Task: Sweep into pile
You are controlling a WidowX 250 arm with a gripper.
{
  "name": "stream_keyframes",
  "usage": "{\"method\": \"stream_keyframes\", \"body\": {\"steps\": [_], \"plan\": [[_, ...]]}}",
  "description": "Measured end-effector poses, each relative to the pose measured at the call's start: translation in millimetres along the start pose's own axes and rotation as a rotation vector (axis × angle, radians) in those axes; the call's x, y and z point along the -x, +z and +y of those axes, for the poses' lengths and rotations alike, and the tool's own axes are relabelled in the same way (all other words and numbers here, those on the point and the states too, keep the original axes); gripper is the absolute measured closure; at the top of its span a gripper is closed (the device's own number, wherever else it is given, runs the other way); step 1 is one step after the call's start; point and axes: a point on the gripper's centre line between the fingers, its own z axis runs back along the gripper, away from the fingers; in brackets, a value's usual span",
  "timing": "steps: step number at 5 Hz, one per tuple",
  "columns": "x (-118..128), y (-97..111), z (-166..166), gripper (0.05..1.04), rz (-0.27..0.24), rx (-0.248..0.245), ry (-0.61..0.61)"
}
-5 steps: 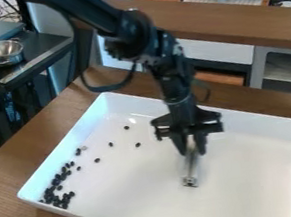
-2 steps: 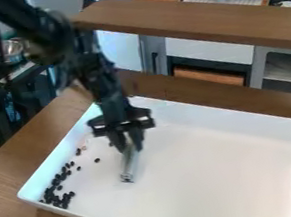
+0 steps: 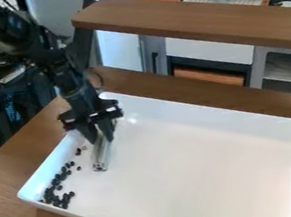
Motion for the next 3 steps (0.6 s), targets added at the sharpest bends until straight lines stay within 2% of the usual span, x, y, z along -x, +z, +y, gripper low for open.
{"method": "stream_keyframes", "body": {"steps": [1, 2, 3], "plan": [[6.7, 3.1, 11.7, 0.739, 0.019, -0.002, -0.027], [21.5, 18.4, -10.0, 0.739, 0.063, 0.069, -0.037], [27.7, 42.8, -63.6, 0.739, 0.061, 0.148, -0.082]]}}
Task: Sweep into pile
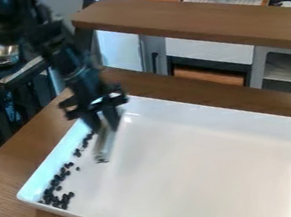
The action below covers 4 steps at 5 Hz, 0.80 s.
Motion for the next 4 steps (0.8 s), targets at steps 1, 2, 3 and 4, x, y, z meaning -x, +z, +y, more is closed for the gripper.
{"method": "stream_keyframes", "body": {"steps": [1, 2, 3, 4], "plan": [[6.7, 0.4, -52.7, 0.738, 0.031, 0.016, -0.046], [20.0, -10.6, -100.8, 0.739, 0.027, -0.033, -0.115], [34.2, -28.4, -139.7, 0.739, 0.014, -0.065, -0.135], [60.6, -59.7, -183.2, 0.739, 0.029, -0.099, -0.188]]}}
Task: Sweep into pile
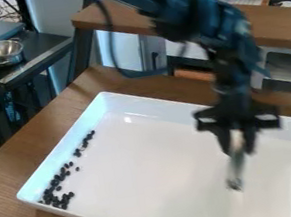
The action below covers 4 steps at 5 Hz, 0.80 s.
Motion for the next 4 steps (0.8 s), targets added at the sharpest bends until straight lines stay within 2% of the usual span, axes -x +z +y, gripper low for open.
{"method": "stream_keyframes", "body": {"steps": [1, 2, 3, 4], "plan": [[12.0, -28.1, -40.4, 0.739, 0.028, -0.036, -0.002], [16.7, -37.1, -44.4, 0.677, 0.045, -0.044, -0.003], [13.3, -29.6, -44.1, 0.399, 0.054, -0.073, -0.006], [4.3, 17.3, -46.3, 0.13, 0.068, -0.037, -0.034]]}}
